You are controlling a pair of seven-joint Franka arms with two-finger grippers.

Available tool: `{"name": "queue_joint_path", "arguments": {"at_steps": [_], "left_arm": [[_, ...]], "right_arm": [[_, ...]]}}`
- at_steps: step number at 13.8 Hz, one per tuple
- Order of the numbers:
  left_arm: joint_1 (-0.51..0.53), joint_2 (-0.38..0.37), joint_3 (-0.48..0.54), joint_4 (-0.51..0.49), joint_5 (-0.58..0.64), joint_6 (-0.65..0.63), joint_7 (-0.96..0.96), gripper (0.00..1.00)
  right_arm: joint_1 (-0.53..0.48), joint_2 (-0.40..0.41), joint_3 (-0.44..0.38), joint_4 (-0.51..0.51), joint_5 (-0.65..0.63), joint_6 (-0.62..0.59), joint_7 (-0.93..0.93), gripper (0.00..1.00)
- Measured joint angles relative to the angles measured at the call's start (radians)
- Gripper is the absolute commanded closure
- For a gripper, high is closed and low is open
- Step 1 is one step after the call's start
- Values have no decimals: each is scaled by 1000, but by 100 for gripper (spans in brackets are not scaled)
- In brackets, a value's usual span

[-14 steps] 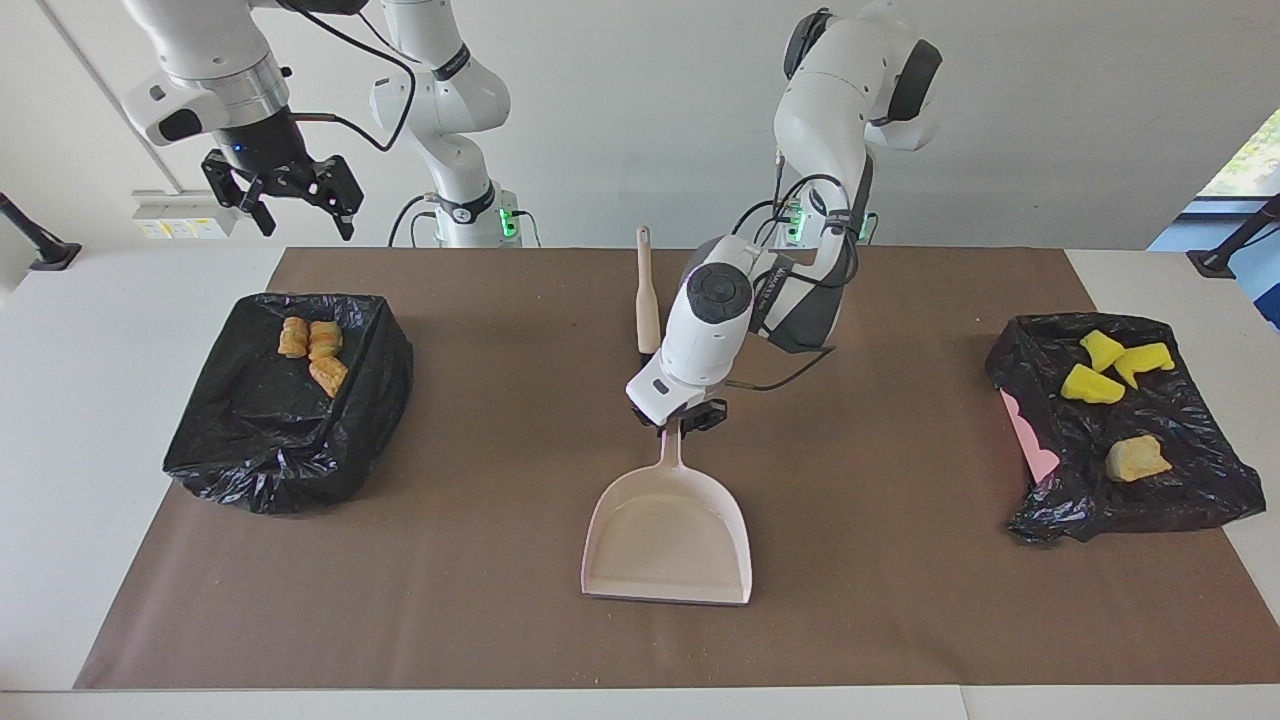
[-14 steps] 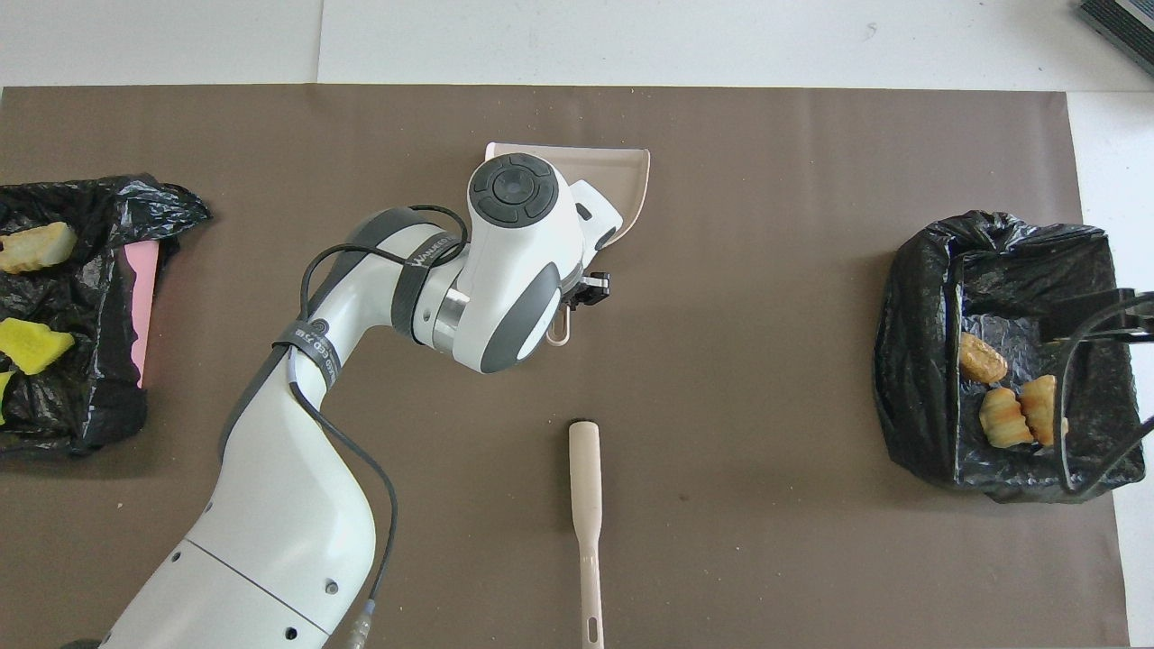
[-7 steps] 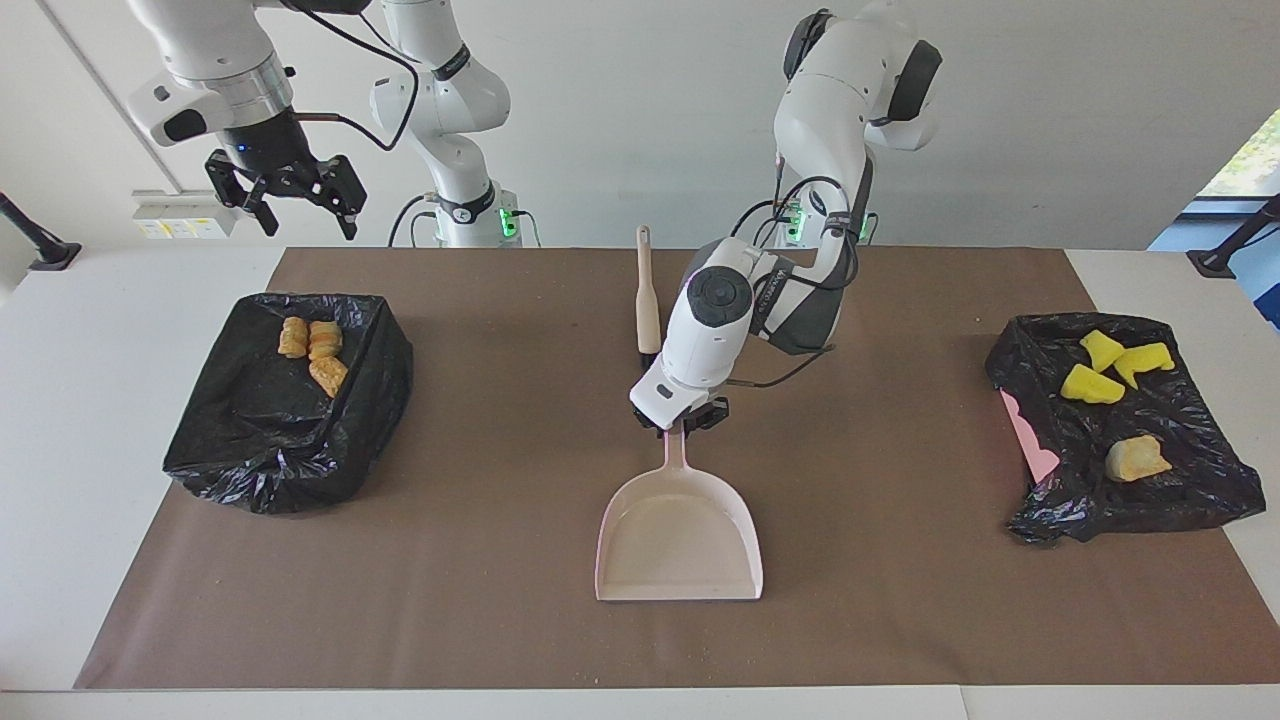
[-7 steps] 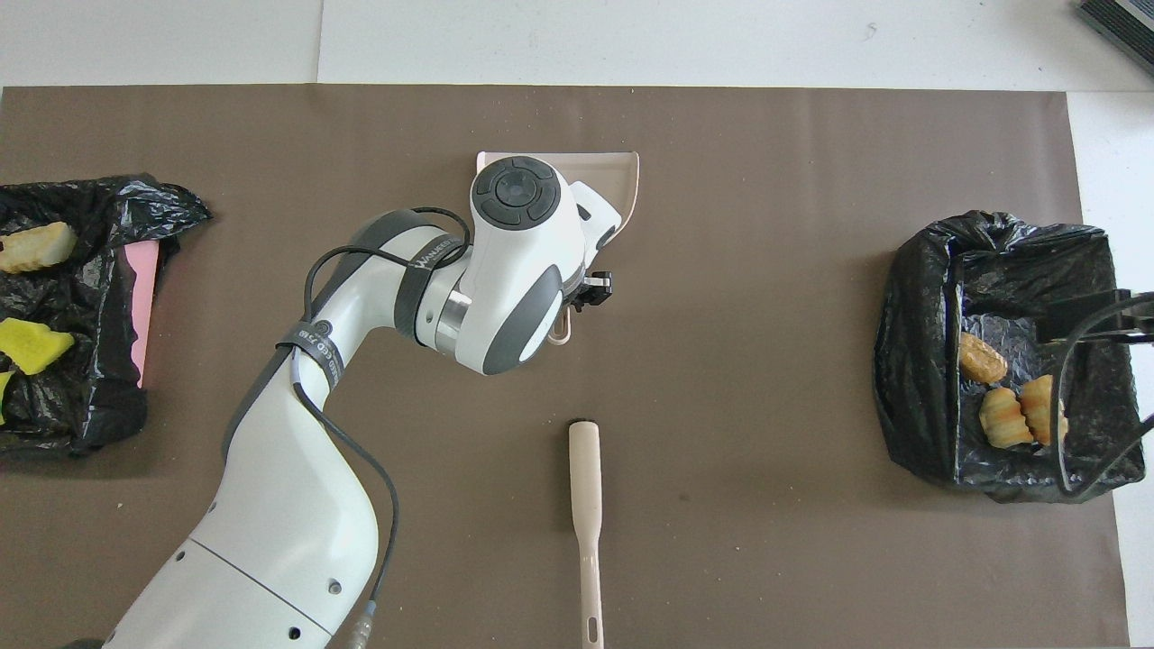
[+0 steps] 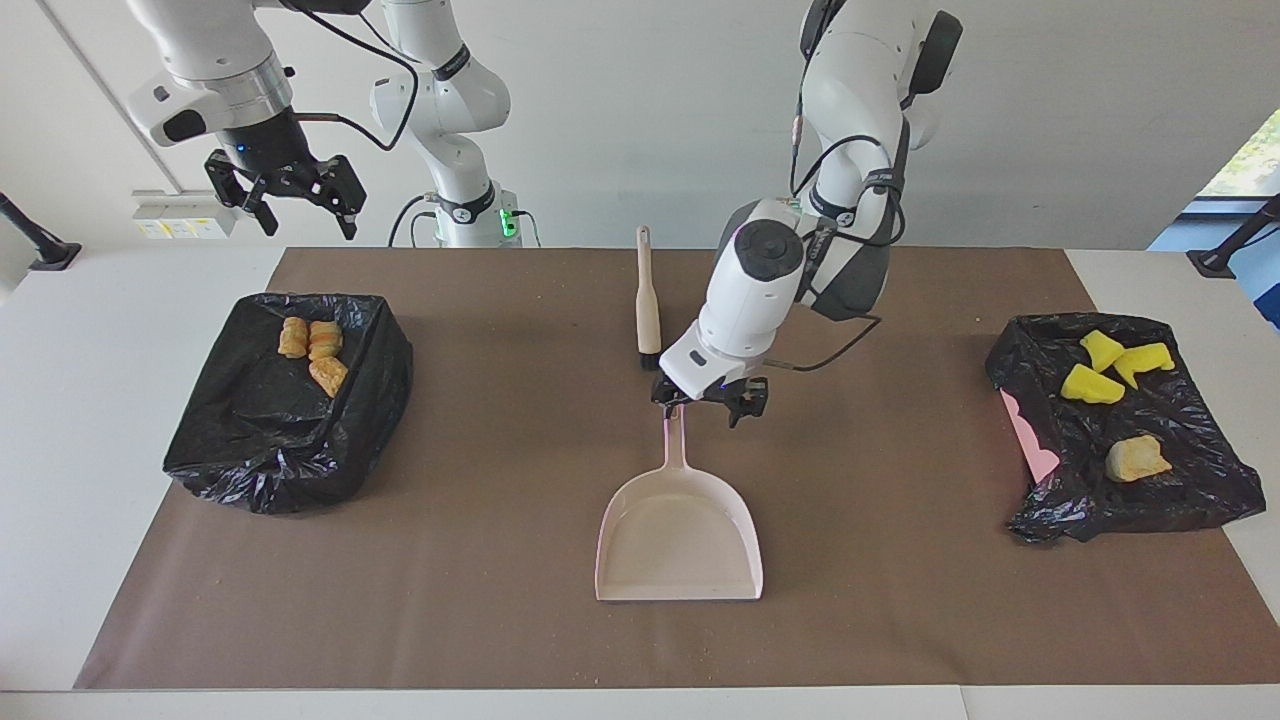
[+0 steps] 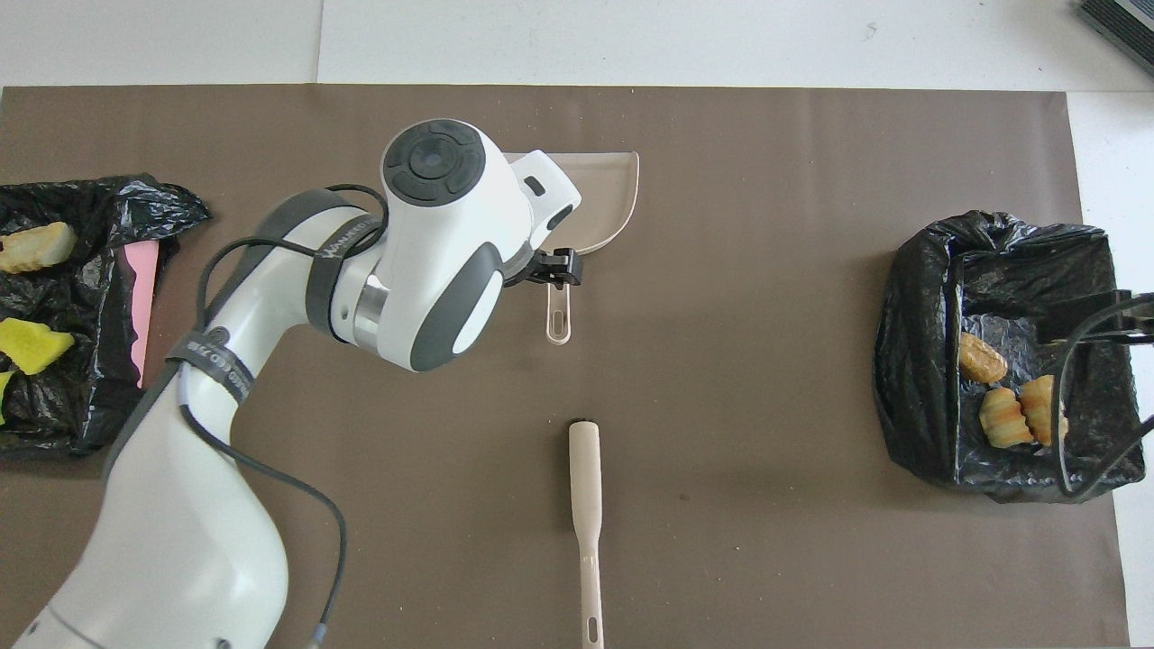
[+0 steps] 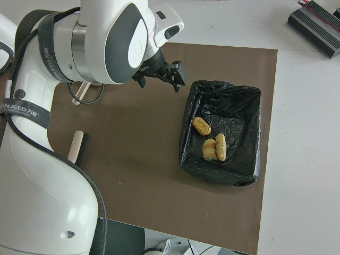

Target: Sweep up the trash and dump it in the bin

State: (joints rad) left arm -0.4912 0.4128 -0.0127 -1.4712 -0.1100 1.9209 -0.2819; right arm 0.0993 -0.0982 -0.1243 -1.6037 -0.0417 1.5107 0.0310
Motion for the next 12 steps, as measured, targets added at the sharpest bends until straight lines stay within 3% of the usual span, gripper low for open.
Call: {"name": "queue_joint_path", "arguments": {"at_steps": [7,12], "left_arm": [[329,-355,8,-39,0,-371,188,0],[377,-473,21,-40,42,-524,234,0]], "right_arm": [[0,0,0,0,0,0,0,0],[0,0,0,0,0,0,0,0]]}}
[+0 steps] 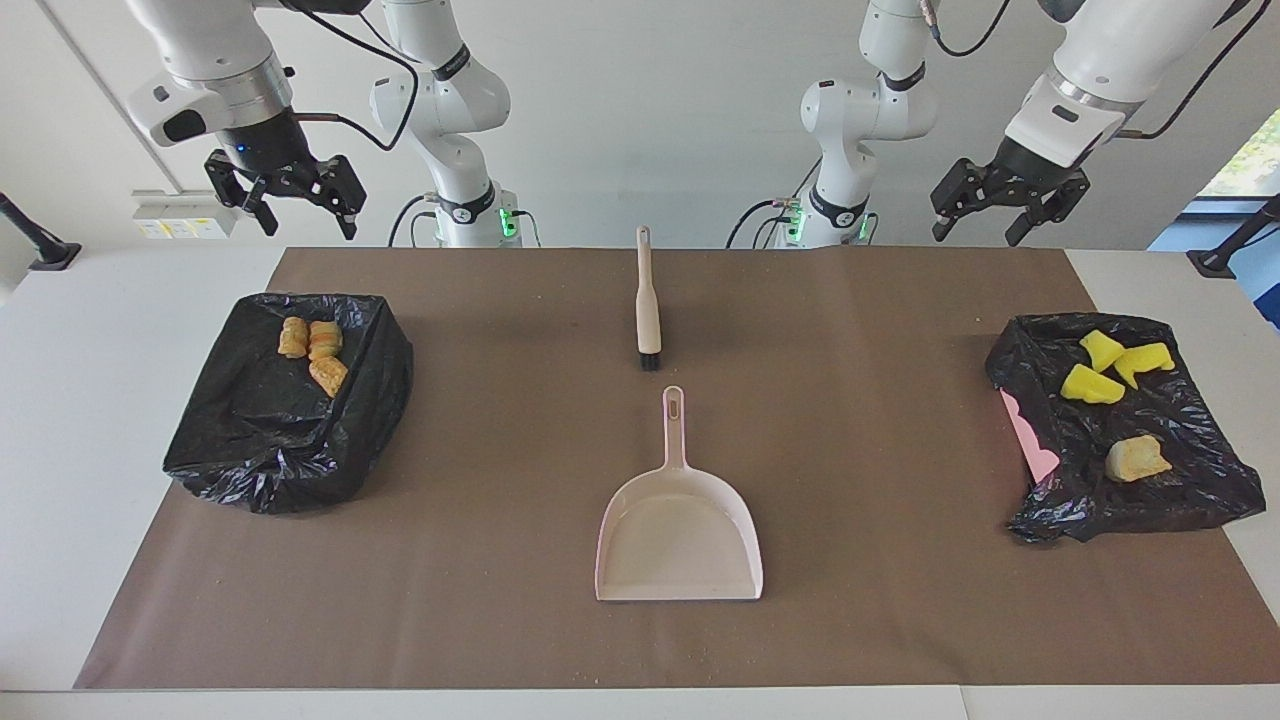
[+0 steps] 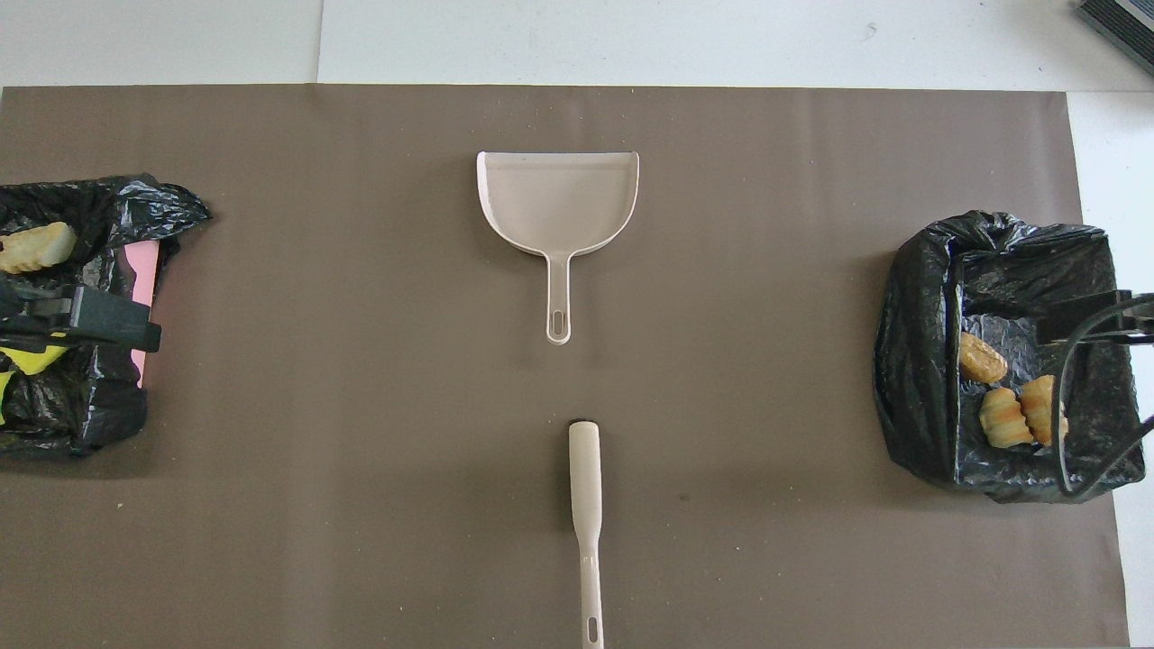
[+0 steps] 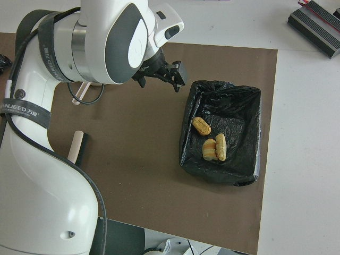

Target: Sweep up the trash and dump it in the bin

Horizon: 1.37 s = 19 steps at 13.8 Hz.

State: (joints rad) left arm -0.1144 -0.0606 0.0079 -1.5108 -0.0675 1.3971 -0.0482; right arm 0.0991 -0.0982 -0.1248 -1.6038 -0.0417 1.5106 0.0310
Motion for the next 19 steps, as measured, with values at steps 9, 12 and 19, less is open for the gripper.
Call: {"name": "queue_joint_path", "arguments": {"at_steps": [9,12,19], "left_arm": [[0,-62,32,-13,24,-39,105,0],[0,-61,28,-13,46,-39,107,0],[0,-50,32,-3,48,-39,107,0]], "right_arm": [[6,0,4,0,1,-4,0,0],[0,0,-3,0,2,-3,0,0],[-7,0,-8,10,6,-51,3,0]]}}
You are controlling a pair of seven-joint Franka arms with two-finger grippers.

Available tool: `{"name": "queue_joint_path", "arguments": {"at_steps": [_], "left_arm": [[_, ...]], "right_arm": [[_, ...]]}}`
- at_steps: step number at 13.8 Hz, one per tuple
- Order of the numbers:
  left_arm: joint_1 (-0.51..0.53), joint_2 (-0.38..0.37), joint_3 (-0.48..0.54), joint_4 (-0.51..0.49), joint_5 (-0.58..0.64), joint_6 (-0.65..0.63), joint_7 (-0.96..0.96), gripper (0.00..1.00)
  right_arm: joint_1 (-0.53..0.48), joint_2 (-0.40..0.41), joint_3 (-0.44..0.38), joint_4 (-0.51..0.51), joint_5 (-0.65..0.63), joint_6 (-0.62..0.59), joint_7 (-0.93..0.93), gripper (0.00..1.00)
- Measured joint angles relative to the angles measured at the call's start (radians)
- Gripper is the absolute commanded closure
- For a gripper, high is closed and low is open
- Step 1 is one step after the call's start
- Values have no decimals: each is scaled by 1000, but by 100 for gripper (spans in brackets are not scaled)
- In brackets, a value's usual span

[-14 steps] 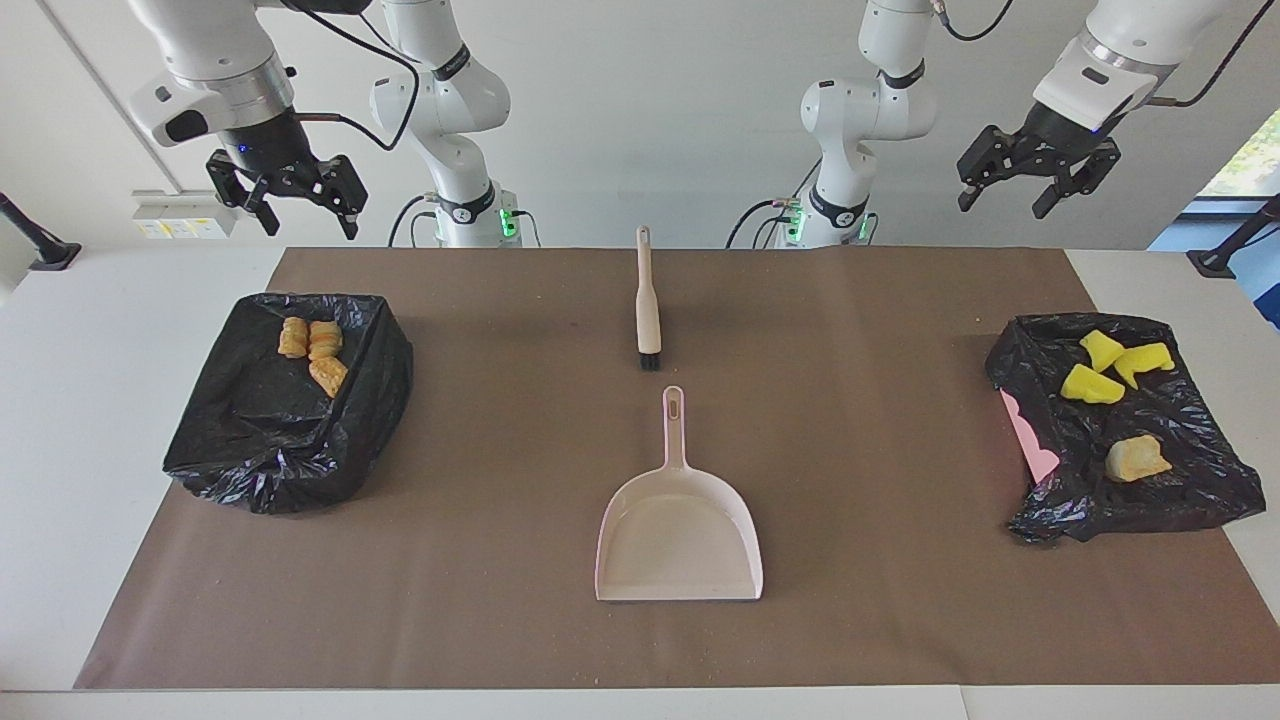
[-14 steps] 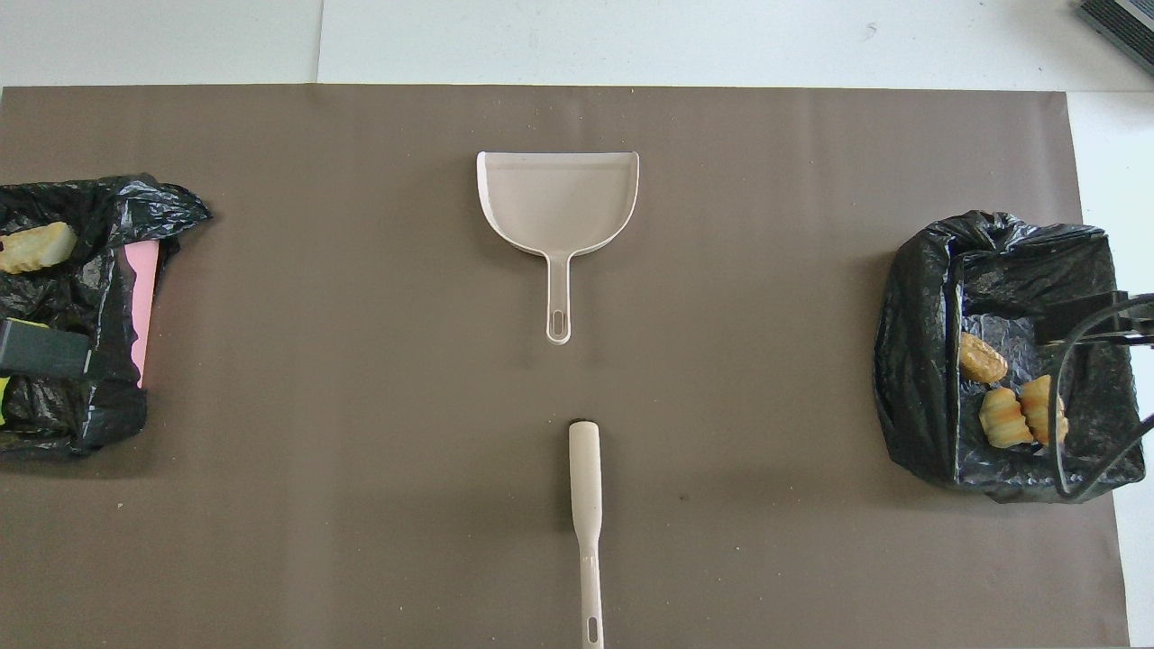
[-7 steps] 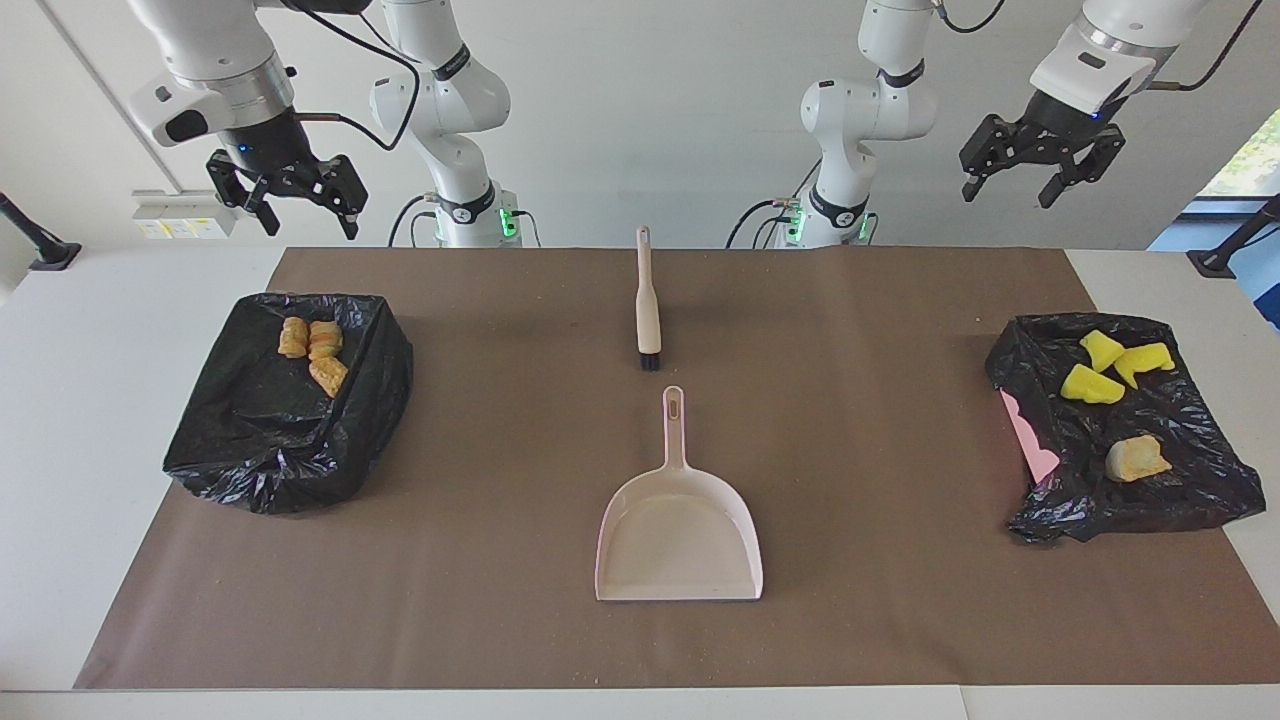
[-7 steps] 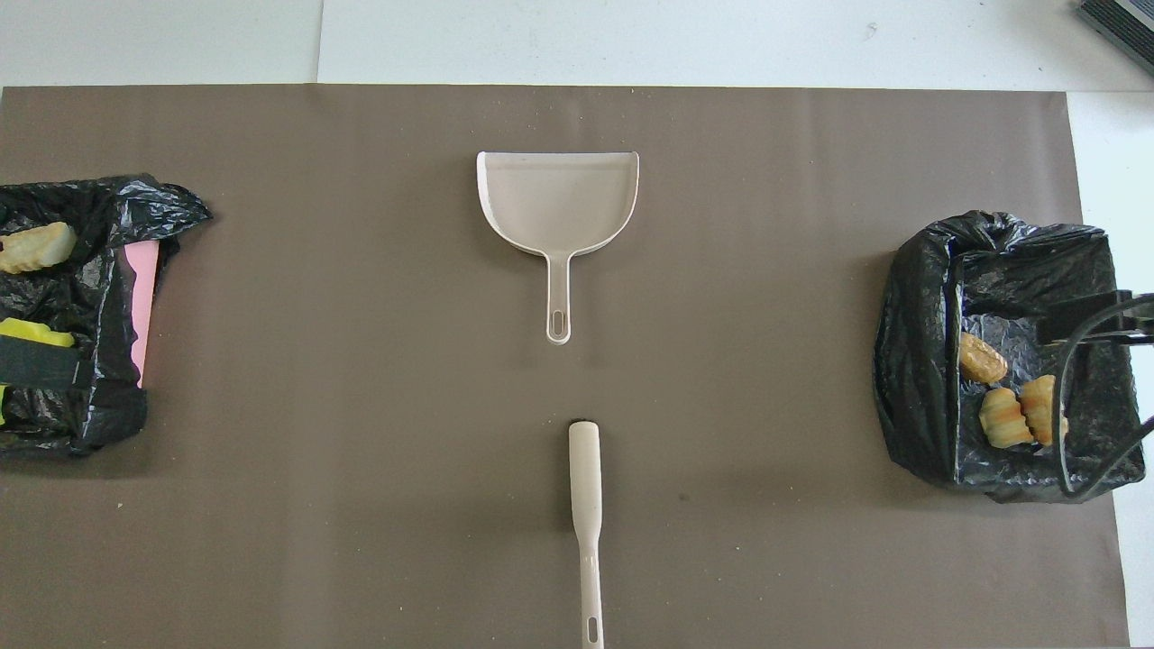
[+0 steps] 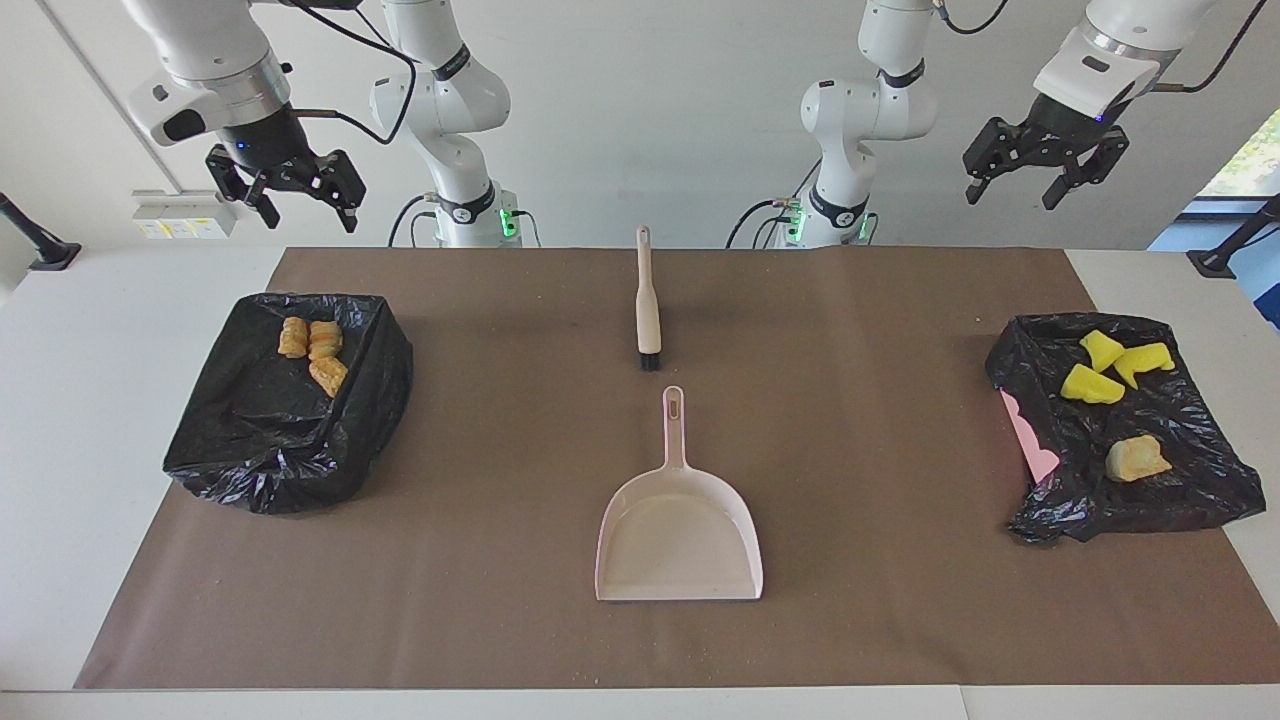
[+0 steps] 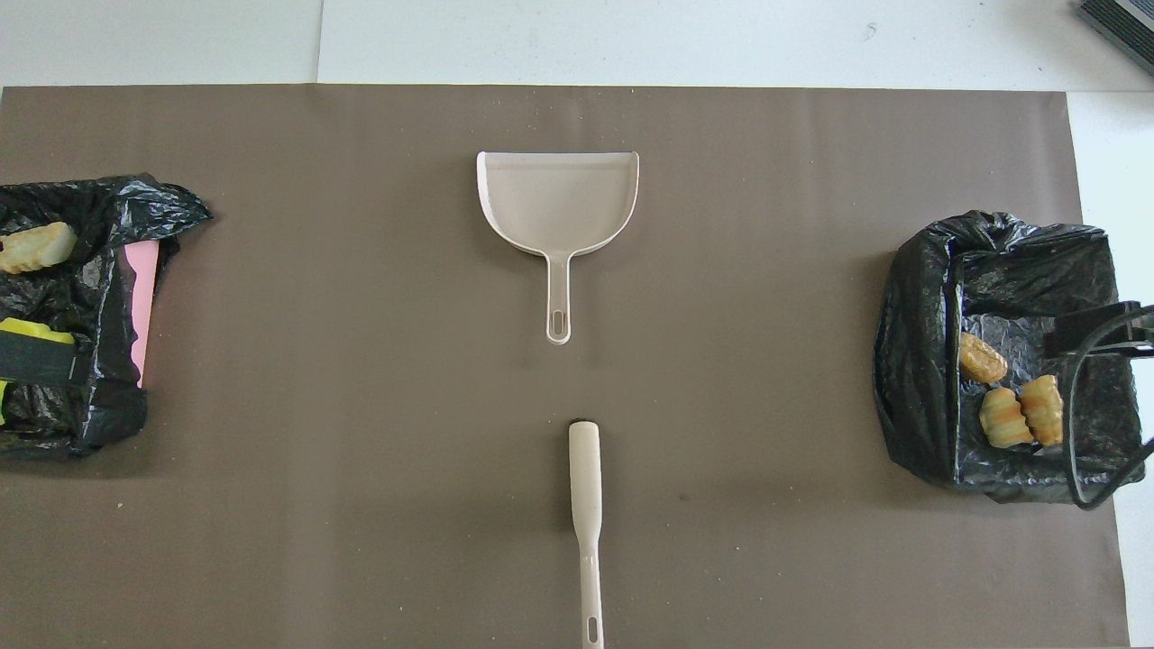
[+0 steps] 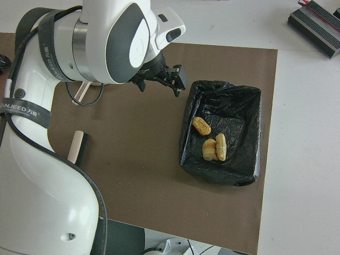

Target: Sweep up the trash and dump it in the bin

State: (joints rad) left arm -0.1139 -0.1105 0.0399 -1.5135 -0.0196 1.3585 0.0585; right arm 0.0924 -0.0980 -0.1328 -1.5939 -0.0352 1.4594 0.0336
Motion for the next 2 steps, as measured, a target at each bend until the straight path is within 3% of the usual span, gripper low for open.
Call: {"name": "queue_joint_path", "arguments": {"at_steps": [2], "left_arm": [[0,5,0,3,0,0,0,0]], "right_arm": [[-8,0,0,0,1,0,8,0]]}}
